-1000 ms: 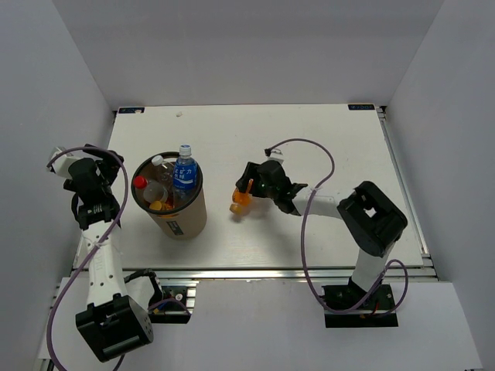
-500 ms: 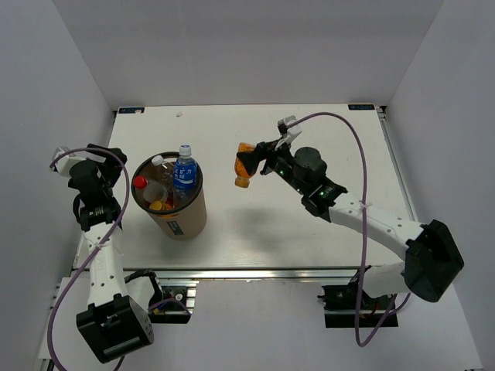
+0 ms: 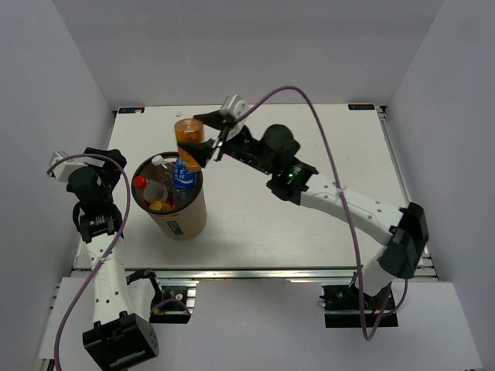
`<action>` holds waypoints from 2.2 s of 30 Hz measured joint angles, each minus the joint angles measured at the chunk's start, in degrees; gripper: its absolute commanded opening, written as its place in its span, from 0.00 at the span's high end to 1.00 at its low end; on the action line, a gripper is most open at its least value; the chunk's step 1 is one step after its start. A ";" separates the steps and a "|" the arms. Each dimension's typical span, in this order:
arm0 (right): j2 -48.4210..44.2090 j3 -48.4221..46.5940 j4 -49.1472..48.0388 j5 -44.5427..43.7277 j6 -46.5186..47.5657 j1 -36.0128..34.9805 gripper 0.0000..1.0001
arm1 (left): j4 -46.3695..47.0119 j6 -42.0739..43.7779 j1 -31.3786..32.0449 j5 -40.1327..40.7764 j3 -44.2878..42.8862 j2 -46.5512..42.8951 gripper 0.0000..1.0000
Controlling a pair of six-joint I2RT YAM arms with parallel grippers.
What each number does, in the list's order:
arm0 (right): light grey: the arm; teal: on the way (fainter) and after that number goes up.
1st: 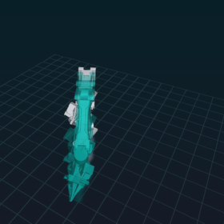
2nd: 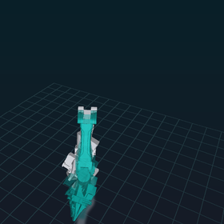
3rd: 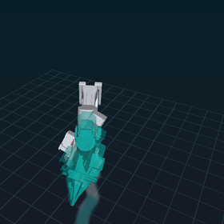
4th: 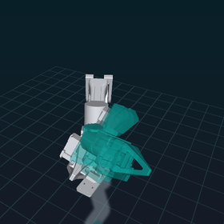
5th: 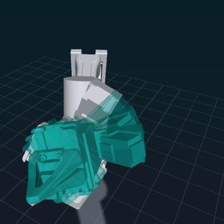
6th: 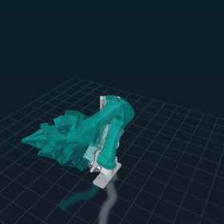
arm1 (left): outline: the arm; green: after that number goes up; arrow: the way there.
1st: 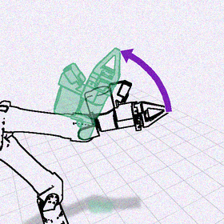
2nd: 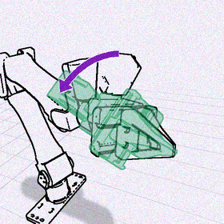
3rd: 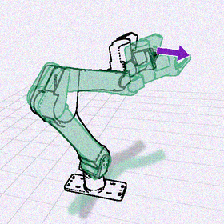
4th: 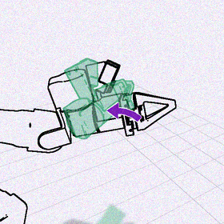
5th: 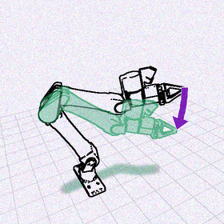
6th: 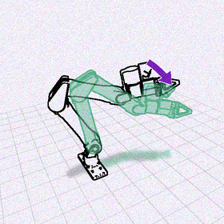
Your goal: Put the plastic bottles in the bin
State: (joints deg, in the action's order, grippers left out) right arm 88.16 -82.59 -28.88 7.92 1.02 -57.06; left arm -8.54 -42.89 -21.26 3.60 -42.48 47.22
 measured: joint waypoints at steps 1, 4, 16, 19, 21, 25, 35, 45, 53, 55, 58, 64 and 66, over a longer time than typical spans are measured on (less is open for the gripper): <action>2.21 -1.92 0.00 0.42 1.46 -1.11 0.97 | -0.50 0.02 0.02 0.13 0.00 -0.50 0.02; 7.58 -5.14 0.04 1.68 4.63 -3.82 0.97 | -1.70 0.02 0.13 0.57 0.00 -1.86 0.02; 18.69 -7.26 -0.55 6.51 9.79 -8.24 0.73 | -3.50 0.44 1.73 3.37 0.00 -2.56 0.02; 18.29 -4.81 -2.49 6.82 9.40 -8.37 0.42 | -3.72 0.46 1.88 3.87 0.00 -2.56 0.02; 18.29 -3.63 -2.84 7.10 8.85 -8.39 0.12 | -3.72 0.44 1.88 3.98 0.00 -2.56 0.02; 18.29 -2.80 -2.78 7.45 8.37 -8.39 0.11 | -3.76 0.44 1.88 4.24 0.00 -2.54 0.02; 18.01 -4.59 -1.49 6.95 8.50 -8.37 0.11 | -3.96 0.85 1.88 4.57 0.00 -1.84 0.02; 2.89 -4.63 5.99 5.88 4.44 3.58 0.11 | -4.31 2.03 1.88 4.57 -0.63 -0.07 0.02; -14.84 15.41 8.87 -3.43 -4.33 25.46 0.11 | -1.70 2.49 1.88 3.87 -0.26 0.13 0.02; -16.17 20.94 9.99 -6.93 -5.62 26.56 0.11 | 0.46 2.40 1.88 2.91 0.42 0.26 0.02; -16.37 27.19 12.83 -10.88 -6.97 26.56 0.11 | 2.93 2.45 1.88 2.38 1.73 0.35 0.02; -16.46 33.46 16.33 -17.99 -9.25 26.40 0.11 | 4.92 4.02 1.88 4.37 2.64 -0.26 0.02; -16.46 33.68 16.35 -19.10 -10.01 26.40 0.11 | 5.79 4.35 1.90 4.90 2.75 -0.33 0.02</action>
State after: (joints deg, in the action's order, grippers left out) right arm 71.70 -48.90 -12.53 -11.18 -8.99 -30.65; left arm -2.74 -38.54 -19.35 8.49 -39.72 46.89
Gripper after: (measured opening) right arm 0.895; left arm 0.982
